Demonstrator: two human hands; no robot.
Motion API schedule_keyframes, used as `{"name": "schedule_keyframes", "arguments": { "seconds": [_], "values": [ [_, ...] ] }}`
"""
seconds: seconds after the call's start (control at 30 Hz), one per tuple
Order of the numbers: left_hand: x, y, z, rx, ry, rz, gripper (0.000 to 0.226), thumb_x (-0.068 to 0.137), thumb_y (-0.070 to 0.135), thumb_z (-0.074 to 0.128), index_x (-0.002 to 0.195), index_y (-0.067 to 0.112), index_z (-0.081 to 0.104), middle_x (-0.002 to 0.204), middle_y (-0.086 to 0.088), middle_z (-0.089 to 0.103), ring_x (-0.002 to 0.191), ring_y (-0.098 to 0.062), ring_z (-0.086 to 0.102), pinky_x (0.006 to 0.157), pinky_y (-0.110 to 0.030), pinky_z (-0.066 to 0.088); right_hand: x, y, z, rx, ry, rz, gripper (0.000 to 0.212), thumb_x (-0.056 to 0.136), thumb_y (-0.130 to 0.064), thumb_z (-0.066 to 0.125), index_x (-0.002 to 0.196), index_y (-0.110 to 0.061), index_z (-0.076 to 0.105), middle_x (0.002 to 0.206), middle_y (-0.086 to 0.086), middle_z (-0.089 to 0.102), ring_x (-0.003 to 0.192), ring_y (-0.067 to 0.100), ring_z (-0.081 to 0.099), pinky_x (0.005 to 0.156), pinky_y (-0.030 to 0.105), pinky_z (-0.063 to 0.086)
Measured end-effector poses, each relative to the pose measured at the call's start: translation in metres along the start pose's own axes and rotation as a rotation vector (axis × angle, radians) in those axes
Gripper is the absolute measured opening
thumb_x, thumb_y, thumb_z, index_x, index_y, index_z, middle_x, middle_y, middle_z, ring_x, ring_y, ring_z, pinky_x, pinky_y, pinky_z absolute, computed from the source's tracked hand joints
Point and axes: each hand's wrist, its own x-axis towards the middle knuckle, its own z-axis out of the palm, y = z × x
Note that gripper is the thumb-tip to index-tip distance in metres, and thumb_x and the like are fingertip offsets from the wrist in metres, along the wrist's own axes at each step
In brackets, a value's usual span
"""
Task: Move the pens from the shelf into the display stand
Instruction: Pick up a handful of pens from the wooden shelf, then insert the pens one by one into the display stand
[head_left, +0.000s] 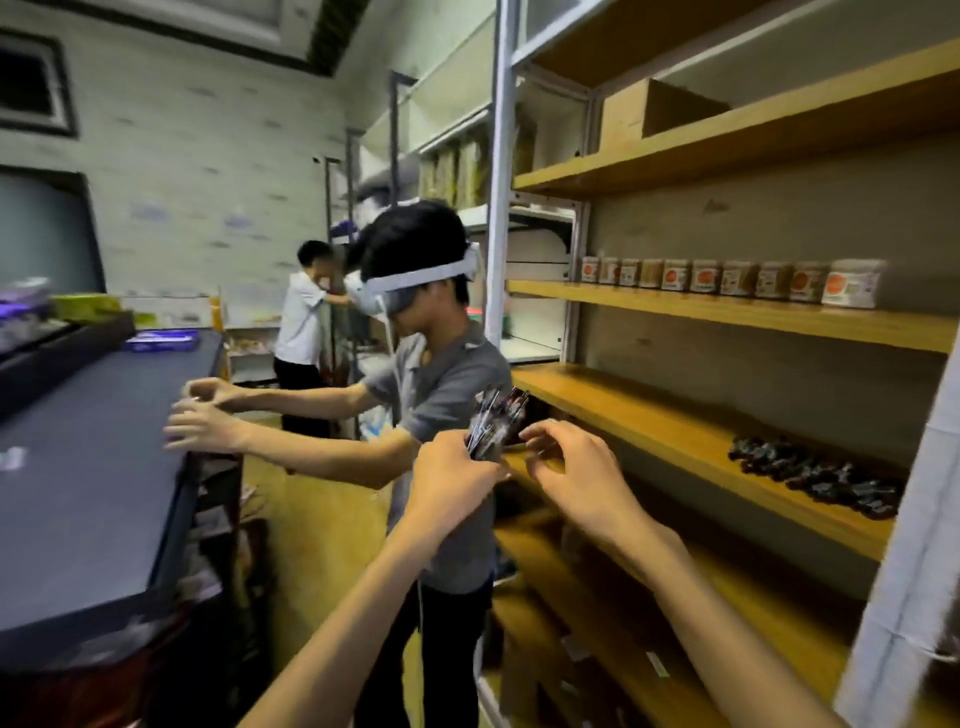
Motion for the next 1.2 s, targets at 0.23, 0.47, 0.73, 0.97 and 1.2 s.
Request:
{"name": "schedule_keyframes", "arguments": {
  "seconds": [0.23,0.47,0.73,0.97,1.2],
  "values": [
    [-0.058,-0.032,-0.133,0.039,0.160,0.053,0.017,0.071,0.044,0.072,0.067,0.029,0.068,0.054,0.012,0.061,0.053,0.005,0.051,0.053,-0.022,0.041,-0.018,-0.122,0.055,0.150,-0.066,-0.207,0.021,0.092,-0.018,0.068,0.112,-0.025,0.069,0.106,-0.008,0.071,0.098,0.012,0.067,0.090,0.035,0.052],
    [-0.137,-0.076,-0.279,0.155,0.276,-0.029,0.005,0.056,0.050,0.060,0.057,0.046,0.062,0.044,0.018,0.050,0.045,0.004,0.046,0.042,-0.018,0.033,-0.056,-0.271,0.122,0.287,-0.103,-0.341,0.018,0.091,-0.014,0.067,0.109,-0.014,0.070,0.102,-0.001,0.070,0.095,0.015,0.065,0.087,0.035,0.052],
    [-0.229,-0.132,-0.433,0.188,0.312,-0.142,0.012,0.055,0.042,0.062,0.056,0.029,0.062,0.048,0.008,0.052,0.048,0.000,0.051,0.047,-0.020,0.035,-0.109,-0.437,0.197,0.319,-0.145,-0.429,0.010,0.092,-0.019,0.065,0.094,-0.026,0.059,0.092,-0.009,0.061,0.084,0.007,0.056,0.069,0.010,0.036],
    [-0.273,-0.175,-0.549,0.254,0.423,-0.237,0.024,0.071,0.023,0.078,0.056,0.021,0.060,0.056,0.009,0.060,0.059,-0.006,0.059,0.046,-0.013,0.037,-0.134,-0.547,0.238,0.404,-0.199,-0.431,0.017,0.093,-0.022,0.067,0.110,-0.024,0.069,0.101,-0.009,0.070,0.089,0.006,0.065,0.083,0.030,0.054],
    [-0.271,-0.208,-0.622,0.215,0.493,-0.285,0.018,0.071,0.031,0.081,0.065,0.023,0.067,0.053,0.012,0.064,0.050,0.003,0.059,0.041,-0.015,0.040,-0.130,-0.620,0.267,0.735,-0.403,-0.258,0.026,0.092,-0.003,0.057,0.099,-0.021,0.074,0.093,-0.007,0.077,0.087,0.009,0.072,0.071,0.014,0.051]
  ]
}}
